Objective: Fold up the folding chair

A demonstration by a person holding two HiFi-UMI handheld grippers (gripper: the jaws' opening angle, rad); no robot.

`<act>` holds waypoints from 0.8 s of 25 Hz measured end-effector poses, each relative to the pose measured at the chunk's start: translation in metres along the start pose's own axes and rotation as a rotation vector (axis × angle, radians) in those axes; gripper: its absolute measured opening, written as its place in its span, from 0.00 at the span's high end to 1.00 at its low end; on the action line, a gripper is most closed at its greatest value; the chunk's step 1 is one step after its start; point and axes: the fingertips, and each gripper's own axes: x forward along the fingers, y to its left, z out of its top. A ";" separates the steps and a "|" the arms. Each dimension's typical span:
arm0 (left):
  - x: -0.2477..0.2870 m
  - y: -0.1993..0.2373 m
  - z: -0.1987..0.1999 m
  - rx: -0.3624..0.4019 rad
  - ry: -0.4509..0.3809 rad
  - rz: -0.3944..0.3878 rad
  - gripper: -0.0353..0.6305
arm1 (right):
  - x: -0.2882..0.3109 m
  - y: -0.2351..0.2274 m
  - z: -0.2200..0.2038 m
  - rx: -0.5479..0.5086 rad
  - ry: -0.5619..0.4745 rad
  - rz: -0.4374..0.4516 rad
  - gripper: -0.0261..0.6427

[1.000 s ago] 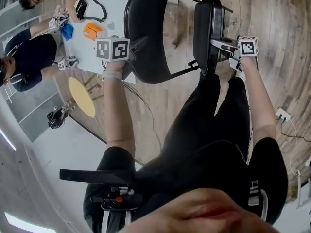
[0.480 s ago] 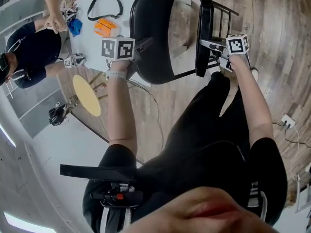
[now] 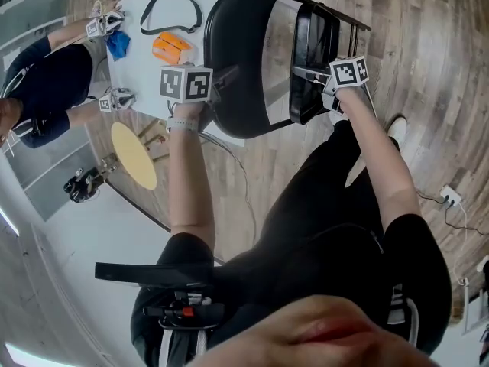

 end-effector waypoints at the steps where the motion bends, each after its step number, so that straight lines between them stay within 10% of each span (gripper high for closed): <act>1: 0.000 0.004 -0.001 -0.003 0.000 -0.001 0.87 | 0.005 -0.001 0.000 0.008 0.000 0.000 0.90; 20: 0.001 0.013 0.008 -0.001 -0.061 0.005 0.82 | 0.045 -0.020 0.005 0.012 -0.026 -0.058 0.89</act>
